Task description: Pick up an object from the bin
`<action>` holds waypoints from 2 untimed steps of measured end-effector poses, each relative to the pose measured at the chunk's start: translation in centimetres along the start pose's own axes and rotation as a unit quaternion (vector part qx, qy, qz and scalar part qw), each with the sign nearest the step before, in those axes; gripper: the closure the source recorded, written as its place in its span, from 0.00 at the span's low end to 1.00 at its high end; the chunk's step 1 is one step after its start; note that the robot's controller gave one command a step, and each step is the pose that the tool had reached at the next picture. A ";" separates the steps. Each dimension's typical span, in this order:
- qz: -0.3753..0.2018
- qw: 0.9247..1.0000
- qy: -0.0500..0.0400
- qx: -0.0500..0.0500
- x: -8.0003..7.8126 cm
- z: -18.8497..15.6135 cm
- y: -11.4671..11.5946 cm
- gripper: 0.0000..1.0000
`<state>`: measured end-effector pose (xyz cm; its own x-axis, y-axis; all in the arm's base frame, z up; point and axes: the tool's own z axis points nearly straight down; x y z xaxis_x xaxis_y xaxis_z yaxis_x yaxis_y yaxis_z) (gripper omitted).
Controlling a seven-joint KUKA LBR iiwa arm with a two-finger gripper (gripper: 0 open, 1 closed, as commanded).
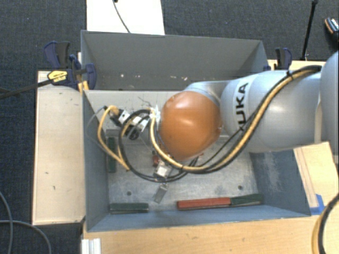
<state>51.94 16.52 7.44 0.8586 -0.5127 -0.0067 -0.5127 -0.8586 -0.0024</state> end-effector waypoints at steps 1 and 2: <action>-0.139 0.990 0.003 -0.003 10.0 -3.3 17.0 0.00; -0.259 0.966 0.004 -0.001 13.9 -8.2 12.4 0.00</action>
Offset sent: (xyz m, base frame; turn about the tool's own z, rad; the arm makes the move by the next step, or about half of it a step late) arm -0.0010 -0.1931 0.0321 -0.2889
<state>57.55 -1.25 15.56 0.9999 -0.0148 0.0022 -0.0148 -0.9999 -0.0020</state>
